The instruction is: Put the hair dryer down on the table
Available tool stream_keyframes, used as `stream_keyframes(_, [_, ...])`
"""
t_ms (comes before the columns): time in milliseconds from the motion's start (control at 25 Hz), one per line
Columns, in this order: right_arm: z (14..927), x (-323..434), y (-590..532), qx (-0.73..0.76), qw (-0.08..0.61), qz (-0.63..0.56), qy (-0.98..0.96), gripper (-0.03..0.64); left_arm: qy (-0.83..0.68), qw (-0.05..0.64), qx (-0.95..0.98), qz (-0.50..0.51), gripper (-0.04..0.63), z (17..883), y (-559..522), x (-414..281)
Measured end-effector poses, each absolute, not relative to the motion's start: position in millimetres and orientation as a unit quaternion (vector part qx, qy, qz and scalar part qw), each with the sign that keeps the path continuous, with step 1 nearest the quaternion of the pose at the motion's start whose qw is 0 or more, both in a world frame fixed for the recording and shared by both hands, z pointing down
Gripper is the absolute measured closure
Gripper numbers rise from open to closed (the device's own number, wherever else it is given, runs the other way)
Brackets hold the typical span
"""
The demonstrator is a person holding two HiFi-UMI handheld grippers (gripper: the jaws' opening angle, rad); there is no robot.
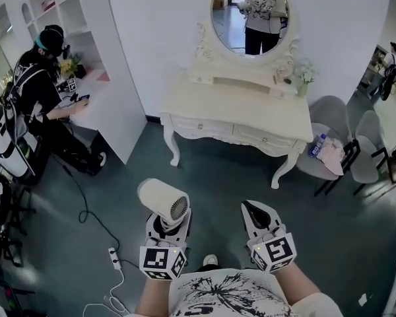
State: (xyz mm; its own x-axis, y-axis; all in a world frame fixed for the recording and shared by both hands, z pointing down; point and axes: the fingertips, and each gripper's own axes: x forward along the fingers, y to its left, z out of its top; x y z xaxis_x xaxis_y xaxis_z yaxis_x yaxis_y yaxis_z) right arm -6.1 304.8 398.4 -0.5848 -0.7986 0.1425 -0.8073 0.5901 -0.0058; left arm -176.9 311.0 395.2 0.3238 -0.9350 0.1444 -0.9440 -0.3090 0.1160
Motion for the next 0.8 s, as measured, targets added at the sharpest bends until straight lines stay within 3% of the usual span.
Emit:
stream_keyframes(440, [414.9,-23.2,211.8,0.453,0.075,0.05,-0.887,0.598,-0.578,0.107,0.808,0.032,0.35,413.7,226.3,-194.9])
stream_keyframes(800, [415.5,6.6,89.8,0.42,0.072,0.038,-0.904,0.598,-0.603,0.097,0.791,0.031,0.35,411.8,116.3,-159.2])
